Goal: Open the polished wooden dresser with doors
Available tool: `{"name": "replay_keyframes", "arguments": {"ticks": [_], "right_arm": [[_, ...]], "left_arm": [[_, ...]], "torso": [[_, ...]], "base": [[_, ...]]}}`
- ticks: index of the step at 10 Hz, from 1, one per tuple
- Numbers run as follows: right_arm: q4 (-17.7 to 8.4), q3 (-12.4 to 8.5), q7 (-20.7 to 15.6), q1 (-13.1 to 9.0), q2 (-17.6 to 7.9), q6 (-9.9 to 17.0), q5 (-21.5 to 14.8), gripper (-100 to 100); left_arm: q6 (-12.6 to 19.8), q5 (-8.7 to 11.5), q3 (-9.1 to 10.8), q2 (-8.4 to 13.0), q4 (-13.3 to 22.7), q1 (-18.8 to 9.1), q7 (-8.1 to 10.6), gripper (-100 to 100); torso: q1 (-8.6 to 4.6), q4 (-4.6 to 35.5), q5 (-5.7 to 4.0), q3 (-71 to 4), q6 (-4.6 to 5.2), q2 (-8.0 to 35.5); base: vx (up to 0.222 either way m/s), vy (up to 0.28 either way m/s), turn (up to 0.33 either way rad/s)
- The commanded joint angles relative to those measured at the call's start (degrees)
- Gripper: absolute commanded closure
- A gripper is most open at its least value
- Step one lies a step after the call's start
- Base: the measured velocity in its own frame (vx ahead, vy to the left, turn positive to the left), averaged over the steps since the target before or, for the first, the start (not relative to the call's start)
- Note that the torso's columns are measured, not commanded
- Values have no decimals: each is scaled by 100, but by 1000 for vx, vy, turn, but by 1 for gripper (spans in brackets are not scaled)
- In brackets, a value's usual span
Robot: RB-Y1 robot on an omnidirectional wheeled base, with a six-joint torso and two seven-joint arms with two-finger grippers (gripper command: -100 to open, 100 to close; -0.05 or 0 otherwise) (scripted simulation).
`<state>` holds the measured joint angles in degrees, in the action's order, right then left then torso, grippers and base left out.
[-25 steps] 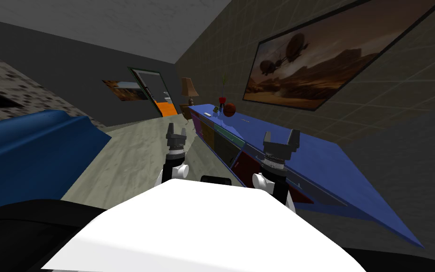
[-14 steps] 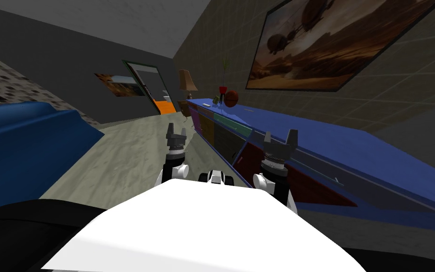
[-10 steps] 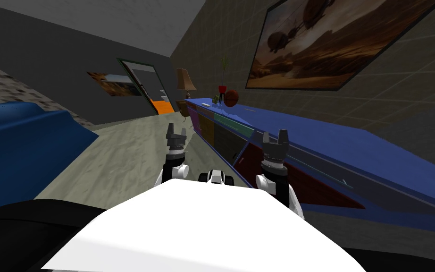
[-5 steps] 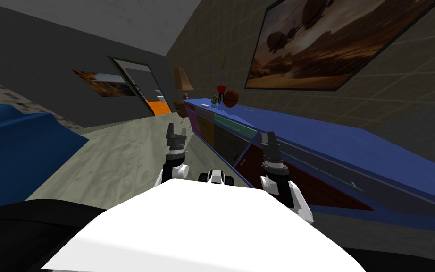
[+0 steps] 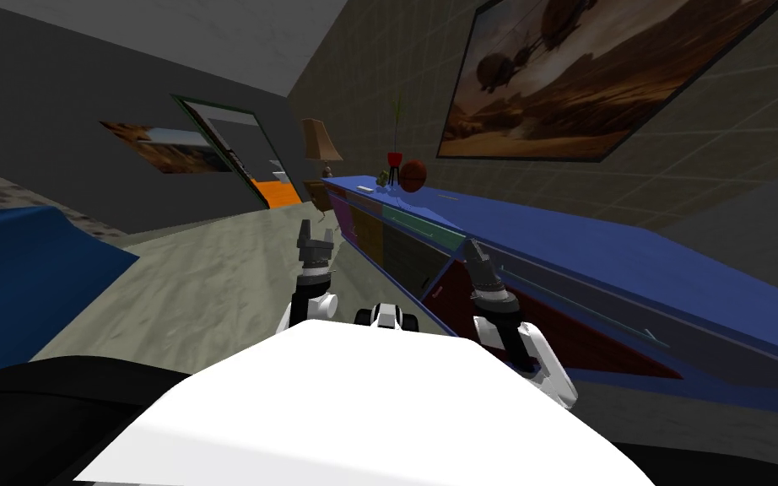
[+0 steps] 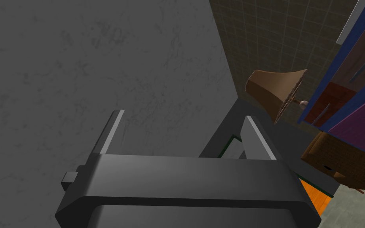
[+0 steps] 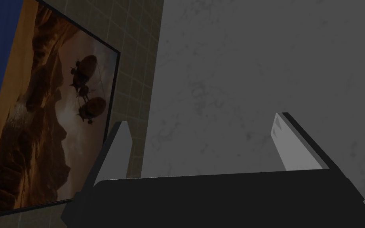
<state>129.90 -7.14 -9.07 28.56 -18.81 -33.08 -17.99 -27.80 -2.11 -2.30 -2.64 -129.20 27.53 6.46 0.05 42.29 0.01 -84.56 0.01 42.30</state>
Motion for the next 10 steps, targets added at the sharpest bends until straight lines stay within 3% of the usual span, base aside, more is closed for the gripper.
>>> {"name": "replay_keyframes", "arguments": {"ticks": [1,6,7,9,10], "right_arm": [[-51,-99,-289,12,-205,-15,-353,-100],[-213,-357,-991,16,-788,-10,-1175,-100],[-213,-357,-991,16,-788,-10,-1230,-100],[-330,-490,-1349,11,-1114,0,-1618,-100],[-330,-490,-1354,11,-1114,0,-1682,-100]], "left_arm": [[0,0,0,0,0,0,0,0],[0,0,0,0,0,0,0,0],[0,0,0,0,0,0,0,0],[0,0,0,0,0,0,0,0],[0,0,0,0,0,0,0,0]], "torso": [[9,-3,3,-6,-1,-9],[-7,0,-2,0,0,-1],[0,-2,1,-5,0,-7],[-4,0,-1,1,0,2],[-1,0,0,1,0,2]], "base": [[57,72,-27],[56,71,-72],[57,68,-43],[49,83,-80],[38,66,-38]]}}
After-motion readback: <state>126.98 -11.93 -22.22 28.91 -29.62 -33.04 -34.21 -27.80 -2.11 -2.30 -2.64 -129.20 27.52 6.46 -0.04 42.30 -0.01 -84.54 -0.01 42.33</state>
